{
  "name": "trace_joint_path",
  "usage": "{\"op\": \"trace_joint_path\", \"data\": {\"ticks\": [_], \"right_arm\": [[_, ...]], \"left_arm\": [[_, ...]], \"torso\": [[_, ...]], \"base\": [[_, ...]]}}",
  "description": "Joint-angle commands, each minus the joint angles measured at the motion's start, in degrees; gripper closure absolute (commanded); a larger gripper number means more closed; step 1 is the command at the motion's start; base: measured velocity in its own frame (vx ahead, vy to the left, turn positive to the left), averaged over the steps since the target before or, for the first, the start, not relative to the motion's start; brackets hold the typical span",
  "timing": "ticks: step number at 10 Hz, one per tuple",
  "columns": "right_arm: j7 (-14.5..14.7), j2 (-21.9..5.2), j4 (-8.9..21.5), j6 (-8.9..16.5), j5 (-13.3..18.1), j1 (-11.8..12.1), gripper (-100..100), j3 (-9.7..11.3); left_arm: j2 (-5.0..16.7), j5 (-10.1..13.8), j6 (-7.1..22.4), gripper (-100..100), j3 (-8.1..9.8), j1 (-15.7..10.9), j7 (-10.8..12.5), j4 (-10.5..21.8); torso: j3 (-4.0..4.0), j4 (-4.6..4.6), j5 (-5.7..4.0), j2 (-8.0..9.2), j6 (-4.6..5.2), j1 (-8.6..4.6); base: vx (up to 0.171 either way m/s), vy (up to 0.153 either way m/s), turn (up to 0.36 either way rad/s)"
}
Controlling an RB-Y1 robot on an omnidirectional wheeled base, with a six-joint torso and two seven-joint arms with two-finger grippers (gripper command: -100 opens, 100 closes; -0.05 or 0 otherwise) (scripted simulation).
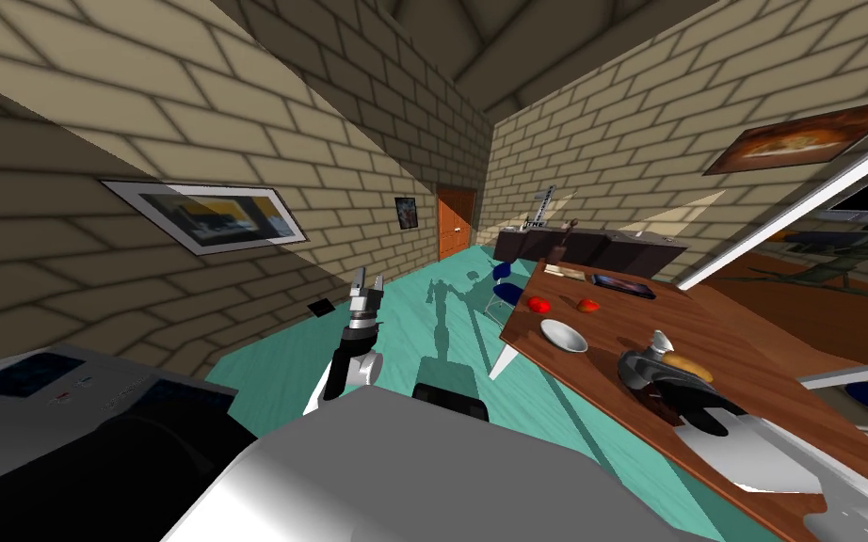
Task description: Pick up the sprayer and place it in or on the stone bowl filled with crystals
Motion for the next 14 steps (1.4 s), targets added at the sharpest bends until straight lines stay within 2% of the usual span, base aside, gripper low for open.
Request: {"op": "trace_joint_path", "data": {"ticks": [1, 9, 14], "right_arm": [[-1.7, -1.9, 0.2, 0.0, -2.0, 0.9, 100, 0.6], [-9.9, -11.5, 2.5, -0.7, -12.6, 5.7, 100, 3.8], [-13.9, -16.6, 3.6, -1.1, -17.9, 8.4, 100, 5.2]], "left_arm": [[0.0, 0.0, 0.0, 0, 0.0, 0.0, 0.0, 0.0], [0.0, 0.0, 0.0, 0, 0.0, 0.0, 0.0, 0.0], [0.0, 0.0, 0.0, 0, 0.0, 0.0, 0.0, 0.0]], "torso": [[0.0, 0.0, 0.0, 0.0, 0.0, 0.0], [0.05, 0.05, -0.18, 0.04, 0.09, -0.25], [0.1, 0.11, -0.19, 0.08, 0.14, -0.17]], "base": [[-0.036, -0.078, 0.075], [-0.05, -0.075, 0.085], [-0.041, -0.06, 0.072]]}}
